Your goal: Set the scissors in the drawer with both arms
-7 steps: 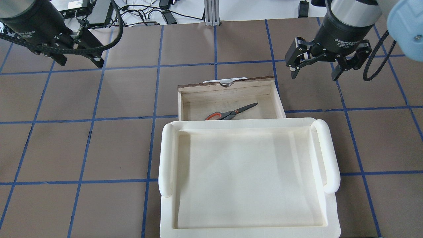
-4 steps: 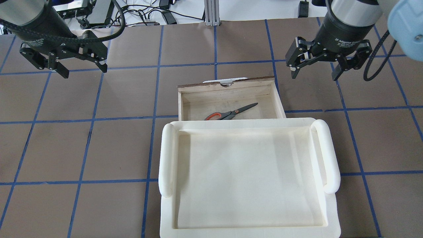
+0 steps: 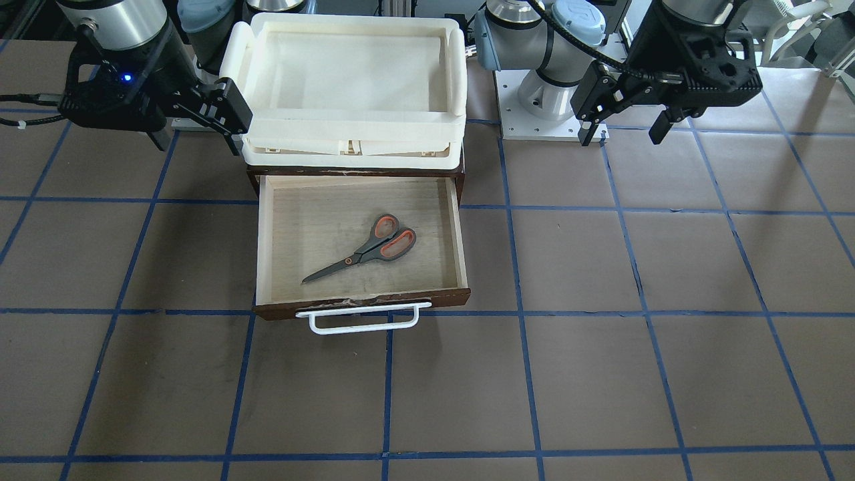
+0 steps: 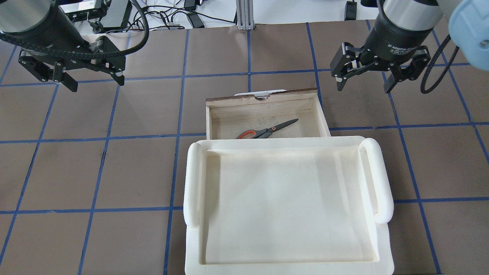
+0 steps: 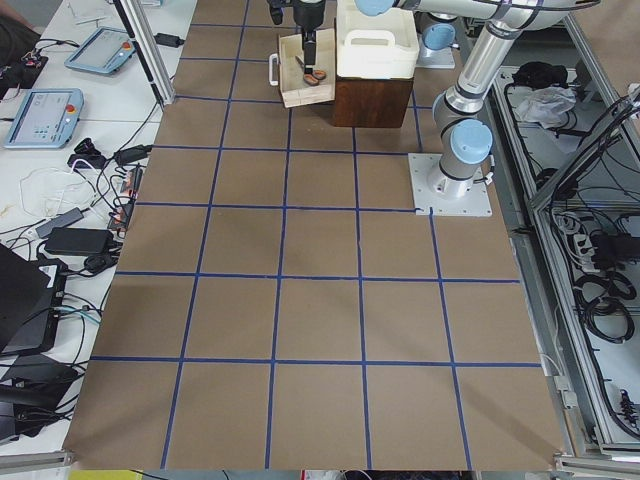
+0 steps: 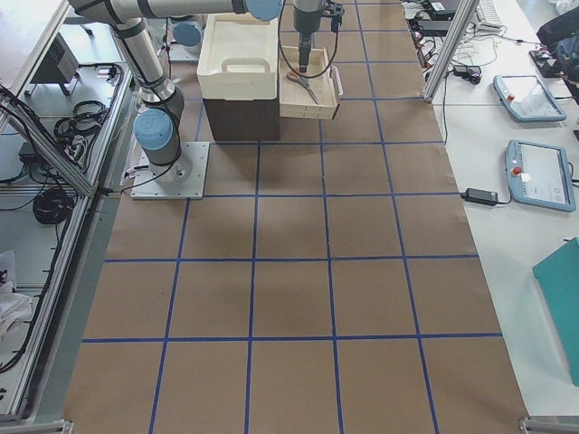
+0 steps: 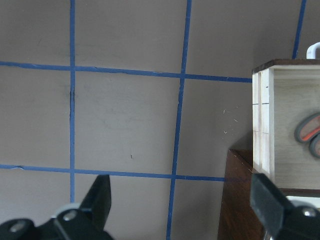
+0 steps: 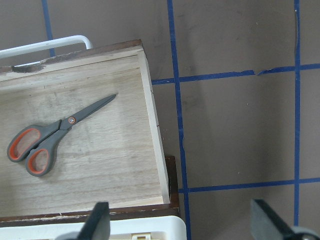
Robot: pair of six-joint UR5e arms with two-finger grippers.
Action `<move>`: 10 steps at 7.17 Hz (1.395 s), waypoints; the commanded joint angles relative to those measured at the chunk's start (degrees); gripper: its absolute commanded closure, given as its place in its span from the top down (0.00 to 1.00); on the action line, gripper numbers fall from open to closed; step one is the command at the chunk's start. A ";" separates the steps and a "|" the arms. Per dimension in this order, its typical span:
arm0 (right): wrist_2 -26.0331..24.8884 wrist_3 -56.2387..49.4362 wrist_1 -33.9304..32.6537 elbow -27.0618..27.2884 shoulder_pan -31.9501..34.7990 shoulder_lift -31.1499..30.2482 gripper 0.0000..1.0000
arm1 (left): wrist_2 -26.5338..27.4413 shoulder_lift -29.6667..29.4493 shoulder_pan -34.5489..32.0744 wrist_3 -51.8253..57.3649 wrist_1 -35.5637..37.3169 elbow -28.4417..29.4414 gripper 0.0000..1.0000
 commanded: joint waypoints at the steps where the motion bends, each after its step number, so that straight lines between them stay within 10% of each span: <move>1: -0.30 -0.01 0.00 0.00 0.00 0.00 1.00 | 0.35 0.45 -1.85 -0.09 0.31 -0.33 0.98; 10: -0.47 -0.01 0.18 0.00 0.00 0.00 1.00 | 0.44 0.89 -2.21 1.22 2.60 -1.03 0.98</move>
